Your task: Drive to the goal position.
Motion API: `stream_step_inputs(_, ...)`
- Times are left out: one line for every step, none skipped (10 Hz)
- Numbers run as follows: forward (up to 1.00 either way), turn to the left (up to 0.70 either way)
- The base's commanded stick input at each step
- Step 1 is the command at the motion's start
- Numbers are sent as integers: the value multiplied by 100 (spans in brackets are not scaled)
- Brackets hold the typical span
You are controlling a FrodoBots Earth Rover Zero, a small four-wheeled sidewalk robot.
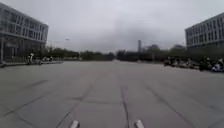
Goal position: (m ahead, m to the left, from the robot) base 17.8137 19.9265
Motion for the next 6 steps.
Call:
stream_step_inputs(100, 1)
stream_step_inputs(100, 1)
stream_step_inputs(100, 1)
stream_step_inputs(100, 1)
stream_step_inputs(100, 1)
stream_step_inputs(100, 1)
